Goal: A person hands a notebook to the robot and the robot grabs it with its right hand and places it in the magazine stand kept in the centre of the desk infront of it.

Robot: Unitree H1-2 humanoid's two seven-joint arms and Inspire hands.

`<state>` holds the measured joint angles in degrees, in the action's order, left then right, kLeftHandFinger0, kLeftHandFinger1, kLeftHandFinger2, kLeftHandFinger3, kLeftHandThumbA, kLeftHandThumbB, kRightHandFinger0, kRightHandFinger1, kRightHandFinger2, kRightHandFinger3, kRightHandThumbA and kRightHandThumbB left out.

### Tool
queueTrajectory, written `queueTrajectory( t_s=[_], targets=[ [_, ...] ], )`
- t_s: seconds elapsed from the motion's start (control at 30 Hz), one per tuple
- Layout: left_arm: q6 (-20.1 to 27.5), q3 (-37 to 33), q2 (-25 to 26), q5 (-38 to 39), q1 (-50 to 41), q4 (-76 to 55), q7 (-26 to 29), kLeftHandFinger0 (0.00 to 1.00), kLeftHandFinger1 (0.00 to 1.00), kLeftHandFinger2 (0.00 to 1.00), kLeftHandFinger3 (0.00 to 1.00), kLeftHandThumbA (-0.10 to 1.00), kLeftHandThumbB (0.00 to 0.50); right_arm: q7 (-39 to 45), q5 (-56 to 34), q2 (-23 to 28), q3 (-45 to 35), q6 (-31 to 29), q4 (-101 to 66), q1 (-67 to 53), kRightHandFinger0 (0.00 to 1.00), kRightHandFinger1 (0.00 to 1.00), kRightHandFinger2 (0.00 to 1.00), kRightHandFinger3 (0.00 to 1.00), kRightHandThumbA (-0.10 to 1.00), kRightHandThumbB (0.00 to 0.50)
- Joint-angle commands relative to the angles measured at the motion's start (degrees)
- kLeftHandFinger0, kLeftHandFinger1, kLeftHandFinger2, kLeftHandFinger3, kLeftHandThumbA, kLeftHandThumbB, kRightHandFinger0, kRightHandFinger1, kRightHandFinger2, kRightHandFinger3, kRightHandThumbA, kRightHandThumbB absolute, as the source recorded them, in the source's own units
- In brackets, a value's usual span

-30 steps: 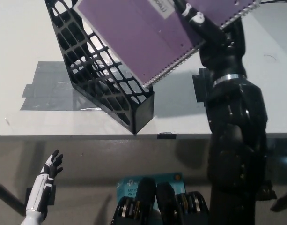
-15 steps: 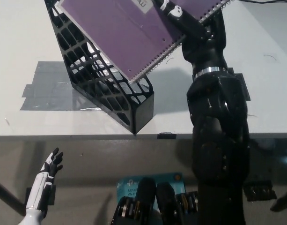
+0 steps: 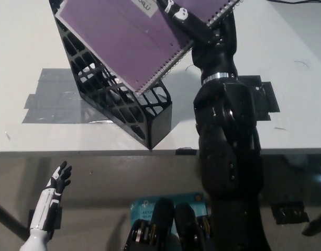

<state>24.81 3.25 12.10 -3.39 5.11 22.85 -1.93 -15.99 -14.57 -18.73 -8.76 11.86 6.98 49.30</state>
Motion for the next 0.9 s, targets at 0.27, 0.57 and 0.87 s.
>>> queueTrajectory(
  t_s=[0.27, 0.57, 0.87],
  targets=[
    [2.1, -0.3, 0.9, 1.0, 1.6, -1.2, -0.8, 1.00, 1.00, 1.00, 1.00, 1.00, 0.500, -2.8, 7.2, -2.7, 3.5, -12.6, 4.4, 4.4, 0.00, 0.00, 0.00, 0.00, 1.00, 0.052],
    [2.1, -0.4, 0.9, 0.1, 1.7, -1.5, 0.0, 1.00, 1.00, 1.00, 1.00, 1.00, 0.500, -3.3, 2.7, -2.9, 0.6, -13.3, 0.3, 5.8, 0.00, 0.00, 0.00, 0.00, 1.00, 0.075],
    [2.1, -0.3, 0.8, -0.4, 1.8, -1.2, 0.5, 1.00, 1.00, 1.00, 1.00, 1.00, 0.500, -3.8, -1.7, -1.4, -1.8, -7.6, -8.8, 6.4, 0.00, 0.00, 0.00, 0.00, 1.00, 0.076]
  ],
)
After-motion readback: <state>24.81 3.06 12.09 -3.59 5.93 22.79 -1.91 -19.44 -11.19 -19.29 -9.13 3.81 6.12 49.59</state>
